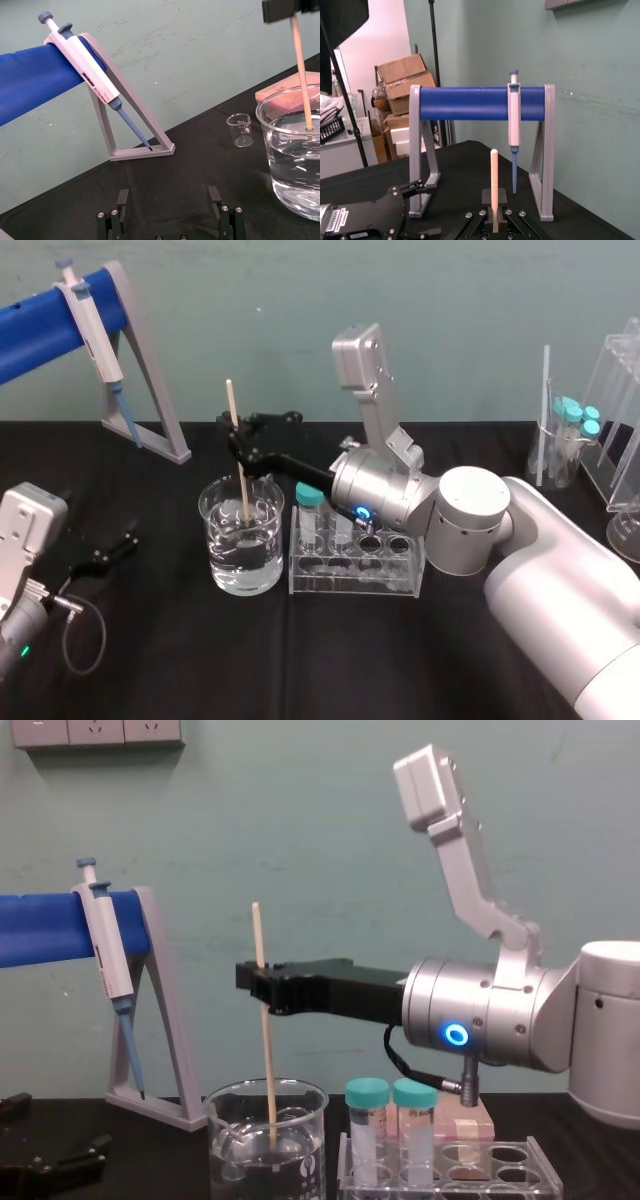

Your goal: Hold the thermometer with one hand and immerse one end into the beaker, then reinsert it into the test tube rack.

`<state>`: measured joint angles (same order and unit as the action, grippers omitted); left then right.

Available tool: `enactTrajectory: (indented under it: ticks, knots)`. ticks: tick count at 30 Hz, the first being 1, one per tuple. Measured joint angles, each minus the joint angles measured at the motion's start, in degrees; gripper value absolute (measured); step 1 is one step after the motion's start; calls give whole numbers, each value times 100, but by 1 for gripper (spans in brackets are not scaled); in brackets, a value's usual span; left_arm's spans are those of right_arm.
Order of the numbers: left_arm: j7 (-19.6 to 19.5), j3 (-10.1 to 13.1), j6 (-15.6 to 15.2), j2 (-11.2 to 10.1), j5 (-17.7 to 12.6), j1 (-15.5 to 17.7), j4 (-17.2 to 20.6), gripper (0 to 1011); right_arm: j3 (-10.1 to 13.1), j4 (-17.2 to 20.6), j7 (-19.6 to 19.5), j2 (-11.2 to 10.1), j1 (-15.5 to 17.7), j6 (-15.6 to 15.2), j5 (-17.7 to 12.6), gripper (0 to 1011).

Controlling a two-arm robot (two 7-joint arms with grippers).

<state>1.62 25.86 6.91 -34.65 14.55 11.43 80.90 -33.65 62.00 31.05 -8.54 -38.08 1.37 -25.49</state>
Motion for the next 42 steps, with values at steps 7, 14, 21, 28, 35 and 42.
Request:
enactTrajectory:
  ticks: [7, 14, 21, 28, 35, 42]
  knots:
    - [0, 0, 0, 0, 0, 0, 0, 1004, 5, -241, 47, 110, -2, 27, 94, 48]
    - [0, 0, 0, 0, 0, 0, 0, 1004, 21, -452, 94, 197, -3, 0, 150, 48]
    - [0, 0, 0, 0, 0, 0, 0, 1004, 21, -489, 104, 206, -3, -14, 186, 48]
    - [0, 0, 0, 0, 0, 0, 0, 1004, 23, -475, 102, 203, -3, -17, 177, 48]
    - [0, 0, 0, 0, 0, 0, 0, 1004, 25, -466, 100, 200, -1, -20, 170, 48]
    - [0, 0, 0, 0, 0, 0, 0, 1004, 25, -460, 99, 197, 2, -23, 167, 48]
